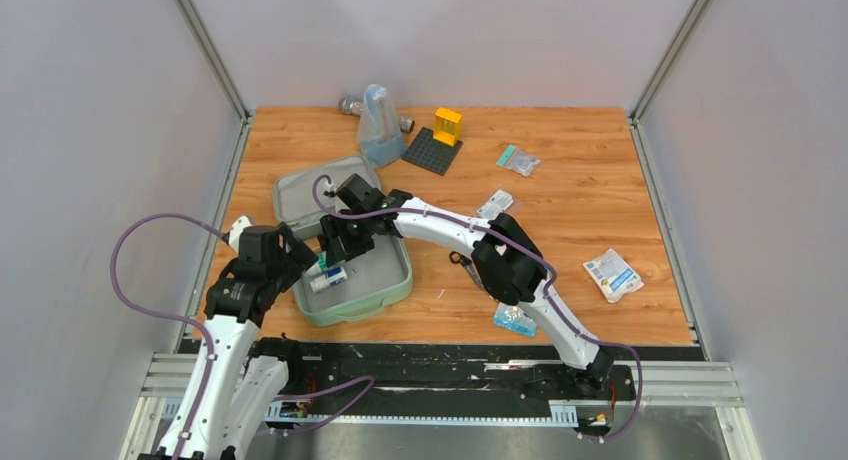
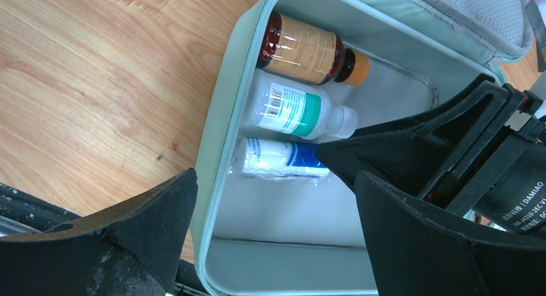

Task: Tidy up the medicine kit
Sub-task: Adjust the medical item in the medicine box.

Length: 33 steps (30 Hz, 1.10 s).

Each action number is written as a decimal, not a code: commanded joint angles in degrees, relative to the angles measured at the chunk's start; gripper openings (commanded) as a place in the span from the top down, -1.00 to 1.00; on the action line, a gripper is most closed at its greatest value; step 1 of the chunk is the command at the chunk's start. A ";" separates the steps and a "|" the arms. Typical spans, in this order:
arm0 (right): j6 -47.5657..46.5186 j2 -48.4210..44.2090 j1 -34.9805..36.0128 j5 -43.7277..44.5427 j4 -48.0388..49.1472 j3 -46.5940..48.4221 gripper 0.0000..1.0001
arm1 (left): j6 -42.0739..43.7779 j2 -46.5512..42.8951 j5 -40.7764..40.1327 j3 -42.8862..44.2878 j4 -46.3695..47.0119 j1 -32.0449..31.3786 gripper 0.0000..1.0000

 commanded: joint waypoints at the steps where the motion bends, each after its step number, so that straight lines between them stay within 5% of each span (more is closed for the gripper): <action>1: -2.78 -0.36 0.63 -3.62 1.82 2.79 -0.09 | -0.42 -0.09 0.11 0.40 1.95 0.47 -1.00; 16: -3.77 -6.52 -0.39 -0.57 2.17 -0.85 -0.20 | 0.12 -2.03 -1.69 2.40 -0.90 0.43 -1.00; 26: -6.06 -23.80 -0.87 8.86 1.60 -13.81 -0.39 | 0.58 -3.68 -2.13 6.42 -2.46 0.47 -1.00; 33: -5.17 -39.77 -1.20 24.57 1.60 -28.73 -0.56 | 1.98 -4.45 -0.46 8.97 -2.71 0.47 -1.00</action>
